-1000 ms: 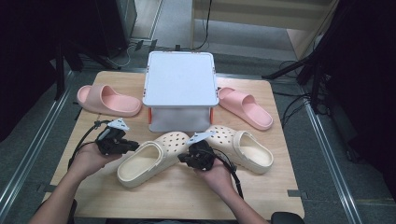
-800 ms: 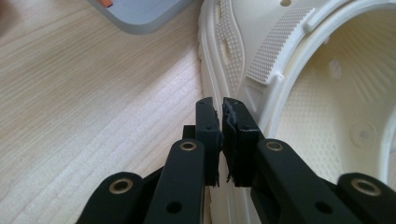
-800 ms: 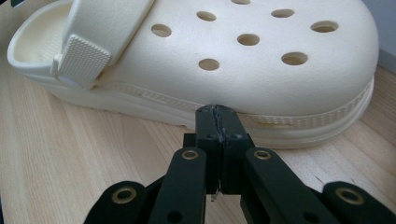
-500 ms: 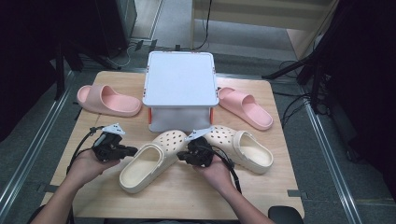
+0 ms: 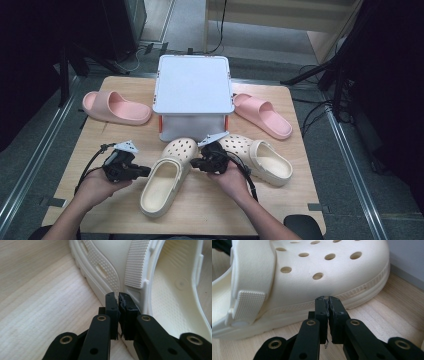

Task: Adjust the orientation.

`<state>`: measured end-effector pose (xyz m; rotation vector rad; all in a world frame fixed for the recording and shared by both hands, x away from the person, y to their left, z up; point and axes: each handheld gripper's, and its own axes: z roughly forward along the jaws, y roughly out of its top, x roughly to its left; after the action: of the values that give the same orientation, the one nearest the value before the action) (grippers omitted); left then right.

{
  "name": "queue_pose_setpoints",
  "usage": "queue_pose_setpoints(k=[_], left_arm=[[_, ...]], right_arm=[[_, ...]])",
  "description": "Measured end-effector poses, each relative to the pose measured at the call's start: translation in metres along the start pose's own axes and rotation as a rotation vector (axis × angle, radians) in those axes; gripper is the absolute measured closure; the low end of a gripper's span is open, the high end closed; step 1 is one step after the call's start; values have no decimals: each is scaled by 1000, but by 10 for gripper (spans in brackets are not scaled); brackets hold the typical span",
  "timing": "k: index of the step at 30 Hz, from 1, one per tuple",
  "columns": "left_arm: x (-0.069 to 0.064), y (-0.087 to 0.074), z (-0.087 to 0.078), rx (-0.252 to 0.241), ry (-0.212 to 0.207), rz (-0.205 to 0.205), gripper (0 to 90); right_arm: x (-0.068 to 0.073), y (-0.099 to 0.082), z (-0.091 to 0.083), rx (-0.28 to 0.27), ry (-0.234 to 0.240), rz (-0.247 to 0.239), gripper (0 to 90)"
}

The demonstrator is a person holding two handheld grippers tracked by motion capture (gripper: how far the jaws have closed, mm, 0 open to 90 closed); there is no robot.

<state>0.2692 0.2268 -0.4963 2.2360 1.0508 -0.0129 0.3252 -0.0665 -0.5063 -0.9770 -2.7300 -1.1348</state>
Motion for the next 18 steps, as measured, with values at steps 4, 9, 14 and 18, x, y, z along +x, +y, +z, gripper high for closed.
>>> queue_pose_setpoints(k=[4,9,14,18], left_arm=[[-2,-2,0,-3,-1,-7,855],[-9,-3,2,2,-15,2,850],[-16,-2,7,14,-21,1,815],[-19,0,12,31,-36,2,783]], right_arm=[[-1,3,1,7,-2,5,867],[-2,6,2,8,-11,2,866],[-4,7,2,4,-25,14,845],[-4,7,2,1,-39,6,833]])
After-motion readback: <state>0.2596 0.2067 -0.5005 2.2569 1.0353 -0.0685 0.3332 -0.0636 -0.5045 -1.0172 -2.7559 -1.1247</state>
